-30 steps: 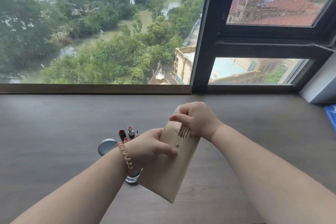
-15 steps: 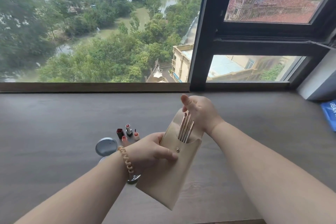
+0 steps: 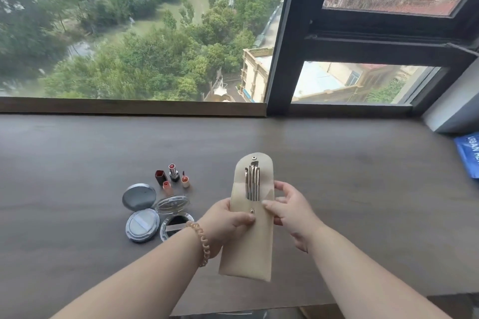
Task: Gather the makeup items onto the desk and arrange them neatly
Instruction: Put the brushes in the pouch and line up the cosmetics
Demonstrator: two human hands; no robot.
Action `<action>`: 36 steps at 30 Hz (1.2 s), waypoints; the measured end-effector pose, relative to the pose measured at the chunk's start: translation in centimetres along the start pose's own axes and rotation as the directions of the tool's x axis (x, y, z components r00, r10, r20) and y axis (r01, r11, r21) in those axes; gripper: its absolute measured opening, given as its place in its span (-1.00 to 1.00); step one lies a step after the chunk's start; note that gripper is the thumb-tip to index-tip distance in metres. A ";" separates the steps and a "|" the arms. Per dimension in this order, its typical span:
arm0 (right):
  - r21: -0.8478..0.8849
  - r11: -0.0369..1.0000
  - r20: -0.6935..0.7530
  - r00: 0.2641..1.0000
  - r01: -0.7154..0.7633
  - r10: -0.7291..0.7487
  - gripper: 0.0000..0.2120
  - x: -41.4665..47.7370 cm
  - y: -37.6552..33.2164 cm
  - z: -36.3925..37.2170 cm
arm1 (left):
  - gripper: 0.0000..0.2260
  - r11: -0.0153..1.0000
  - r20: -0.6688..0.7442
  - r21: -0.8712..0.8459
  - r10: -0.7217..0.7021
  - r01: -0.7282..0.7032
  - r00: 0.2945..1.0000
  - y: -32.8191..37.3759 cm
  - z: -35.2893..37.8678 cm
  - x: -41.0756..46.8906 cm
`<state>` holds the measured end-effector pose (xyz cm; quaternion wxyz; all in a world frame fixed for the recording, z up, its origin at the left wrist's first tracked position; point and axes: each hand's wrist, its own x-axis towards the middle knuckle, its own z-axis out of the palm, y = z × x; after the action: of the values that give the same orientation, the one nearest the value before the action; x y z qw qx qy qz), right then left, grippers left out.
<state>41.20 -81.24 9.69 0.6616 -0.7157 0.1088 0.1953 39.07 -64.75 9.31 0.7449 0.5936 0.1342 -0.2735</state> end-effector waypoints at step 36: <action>-0.919 0.391 -0.155 0.954 -0.045 -0.255 -0.55 3.9 7.8 -6.3 | -0.74 0.563 -0.387 0.793 0.174 0.231 0.905 -7.8 7.0 6.1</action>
<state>42.31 -87.82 1.27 0.1494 -0.9851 0.0273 0.0802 38.77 -74.06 1.61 0.3274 0.9137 0.1587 -0.1809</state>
